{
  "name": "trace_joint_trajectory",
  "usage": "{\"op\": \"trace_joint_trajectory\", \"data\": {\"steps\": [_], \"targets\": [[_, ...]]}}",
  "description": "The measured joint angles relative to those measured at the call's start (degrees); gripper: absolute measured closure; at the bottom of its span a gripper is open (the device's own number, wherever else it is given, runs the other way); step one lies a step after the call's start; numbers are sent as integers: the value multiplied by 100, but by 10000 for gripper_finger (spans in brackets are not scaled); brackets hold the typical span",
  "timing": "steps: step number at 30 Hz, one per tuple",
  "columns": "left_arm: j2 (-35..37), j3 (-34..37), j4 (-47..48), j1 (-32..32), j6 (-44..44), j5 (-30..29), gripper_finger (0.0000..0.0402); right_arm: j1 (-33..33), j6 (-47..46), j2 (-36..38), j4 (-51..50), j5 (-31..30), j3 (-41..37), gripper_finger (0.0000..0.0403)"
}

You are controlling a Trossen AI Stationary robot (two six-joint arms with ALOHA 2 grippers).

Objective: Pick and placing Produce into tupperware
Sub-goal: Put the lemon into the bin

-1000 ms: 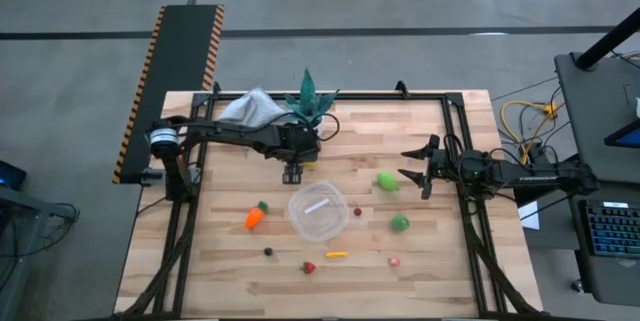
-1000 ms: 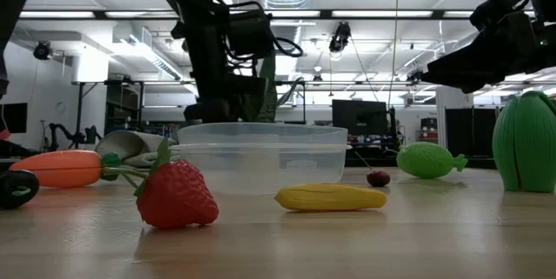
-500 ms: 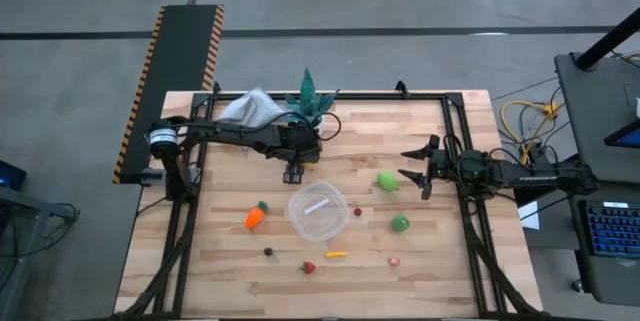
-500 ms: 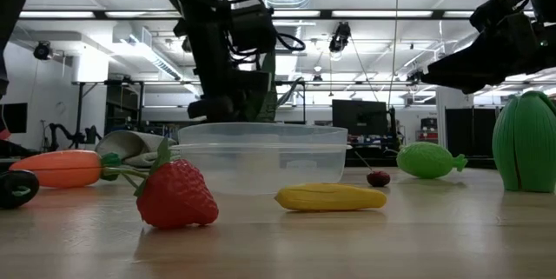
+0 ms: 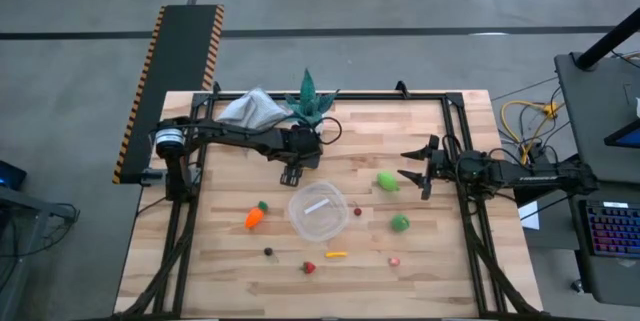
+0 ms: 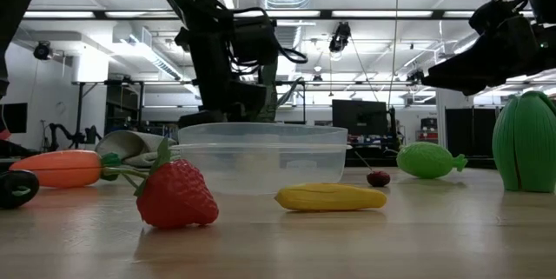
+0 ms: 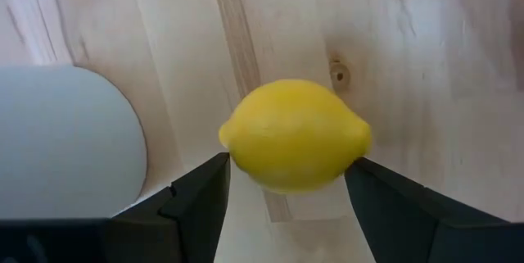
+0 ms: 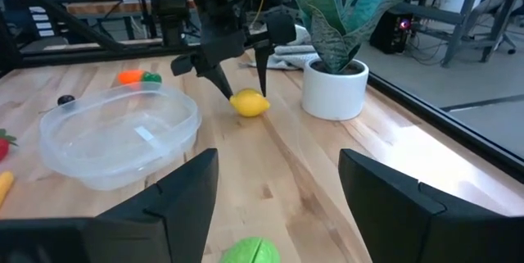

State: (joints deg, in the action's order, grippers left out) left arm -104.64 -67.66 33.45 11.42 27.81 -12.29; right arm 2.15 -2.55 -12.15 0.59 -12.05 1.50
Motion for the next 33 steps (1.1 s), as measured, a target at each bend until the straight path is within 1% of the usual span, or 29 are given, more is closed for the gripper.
{"op": "trace_joint_trajectory", "data": {"steps": [6,14,16,20,25,33], "targets": [[42,0,-1,0,35,1,175,0,0,-9,-10,0,0,161],[44,-16,0,-58,374,-22,175,0,0,-6,-14,0,0,158],[48,-24,-4,-75,549,-85,175,0,0,-6,-17,0,0,160],[48,-24,-7,-129,974,-528,175,0,0,-6,-32,0,0,160],[50,-24,-124,-254,1594,-560,175,0,-1,-6,-38,0,0,156],[51,-38,-629,-453,2393,-577,175,0,-2,-6,-38,0,0,159]]}}
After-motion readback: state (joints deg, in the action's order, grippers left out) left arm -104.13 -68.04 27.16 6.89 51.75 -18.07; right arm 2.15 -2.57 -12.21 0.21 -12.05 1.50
